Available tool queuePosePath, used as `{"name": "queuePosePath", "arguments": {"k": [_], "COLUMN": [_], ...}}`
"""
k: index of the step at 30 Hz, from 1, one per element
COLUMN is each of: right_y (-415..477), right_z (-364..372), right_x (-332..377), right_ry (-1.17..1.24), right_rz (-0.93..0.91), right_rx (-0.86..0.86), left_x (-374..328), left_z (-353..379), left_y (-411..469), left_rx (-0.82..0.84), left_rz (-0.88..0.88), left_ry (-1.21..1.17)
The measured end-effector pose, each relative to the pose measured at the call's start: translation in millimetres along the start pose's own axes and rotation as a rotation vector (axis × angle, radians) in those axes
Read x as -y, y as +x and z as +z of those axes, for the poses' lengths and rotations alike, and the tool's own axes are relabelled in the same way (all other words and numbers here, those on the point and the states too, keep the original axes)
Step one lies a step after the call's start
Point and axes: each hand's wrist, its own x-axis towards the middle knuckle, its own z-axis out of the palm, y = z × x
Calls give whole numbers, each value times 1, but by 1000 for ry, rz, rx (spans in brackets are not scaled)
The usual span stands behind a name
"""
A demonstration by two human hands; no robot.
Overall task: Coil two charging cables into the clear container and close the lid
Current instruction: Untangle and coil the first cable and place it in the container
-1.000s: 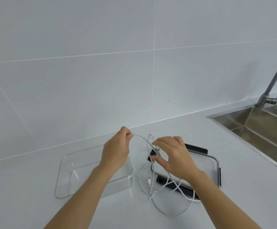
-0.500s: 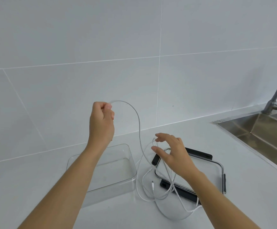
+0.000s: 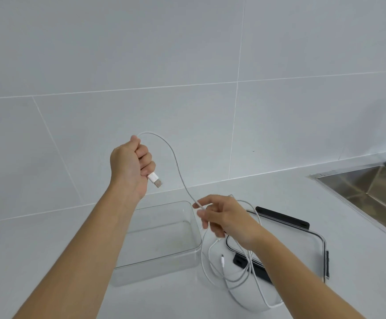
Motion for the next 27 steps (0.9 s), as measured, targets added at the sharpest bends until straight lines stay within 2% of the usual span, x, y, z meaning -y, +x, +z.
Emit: {"name": "queuePosePath", "arguments": {"k": [4, 7, 11, 17, 22, 27], "right_y": [9, 12, 16, 17, 23, 33], "right_z": [-3, -3, -6, -12, -12, -3], "right_x": [3, 3, 7, 18, 12, 19], "right_ry": [-68, -174, -166, 14, 126, 41], "right_rz": [-79, -132, -174, -221, -242, -289], "right_rx": [-286, -378, -471, -379, -406, -394], "left_x": [-5, -3, -6, -44, -70, -69], "left_z": [-13, -23, -39, -62, -86, -98], "left_y": [1, 1, 3, 19, 27, 25], "left_rx": [42, 108, 209, 197, 174, 145], "left_rz": [-133, -174, -177, -20, 89, 60], "left_ry": [-105, -101, -168, -359, -471, -351]}}
